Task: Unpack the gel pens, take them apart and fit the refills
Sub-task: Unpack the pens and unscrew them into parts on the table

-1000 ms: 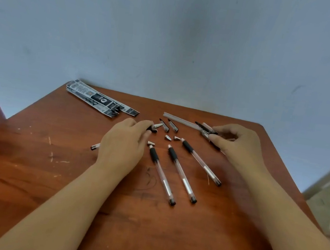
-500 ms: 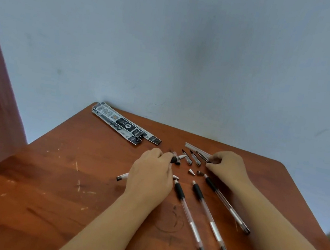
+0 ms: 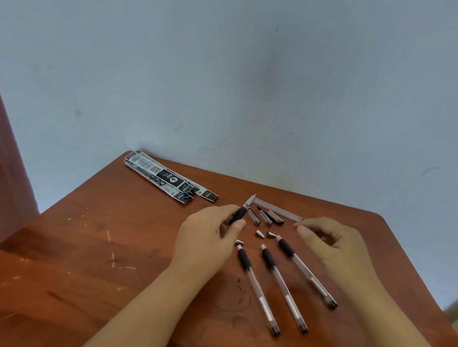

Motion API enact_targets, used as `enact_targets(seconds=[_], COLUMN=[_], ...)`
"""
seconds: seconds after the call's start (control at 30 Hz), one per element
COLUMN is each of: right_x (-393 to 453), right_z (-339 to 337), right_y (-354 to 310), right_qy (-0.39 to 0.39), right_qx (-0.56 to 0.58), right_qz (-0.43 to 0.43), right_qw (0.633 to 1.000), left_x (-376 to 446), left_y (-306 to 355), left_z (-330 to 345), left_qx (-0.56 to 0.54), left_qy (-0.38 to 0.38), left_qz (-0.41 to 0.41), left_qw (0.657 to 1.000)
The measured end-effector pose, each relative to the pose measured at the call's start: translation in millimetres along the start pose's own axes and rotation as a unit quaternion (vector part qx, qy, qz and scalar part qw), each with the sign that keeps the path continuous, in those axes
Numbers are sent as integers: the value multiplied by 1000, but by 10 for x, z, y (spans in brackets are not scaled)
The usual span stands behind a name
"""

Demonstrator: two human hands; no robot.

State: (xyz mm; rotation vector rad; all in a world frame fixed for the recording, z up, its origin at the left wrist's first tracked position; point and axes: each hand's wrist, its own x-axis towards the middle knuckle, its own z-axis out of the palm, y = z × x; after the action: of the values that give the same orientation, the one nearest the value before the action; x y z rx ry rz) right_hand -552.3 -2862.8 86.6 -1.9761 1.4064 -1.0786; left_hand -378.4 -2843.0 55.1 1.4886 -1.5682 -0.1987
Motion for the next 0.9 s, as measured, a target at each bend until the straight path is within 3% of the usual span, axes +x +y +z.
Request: enact_targets(seconds=[0.1,0.17,0.3,0.47,0.63,0.9], right_x=[-104,-102,-90,-96,-78,-78], right_z=[-7,2,52,139,35,-18], right_y=[8,34,108,185,189,192], right_qy=[35,36,-53,-110,-163,-173], right_qx=[55,79,53,6,-1,-40], right_qz=[-2,-6,-6,-47,-51,-114], right_qw=[998,996,997,993,985,978], left_x=[-13,-21,-49,-84,-97,-118], left_y=[25,14,8,-4,28,56], left_z=[-40,-31,38,112,86,103], left_qx=[-87,-51,48,89,56,25], left_qy=[-4,-47,-87,-102,-116,-169], left_qz=[-38,18,135,199,197,173], left_qw=[995,997,986,971,972,970])
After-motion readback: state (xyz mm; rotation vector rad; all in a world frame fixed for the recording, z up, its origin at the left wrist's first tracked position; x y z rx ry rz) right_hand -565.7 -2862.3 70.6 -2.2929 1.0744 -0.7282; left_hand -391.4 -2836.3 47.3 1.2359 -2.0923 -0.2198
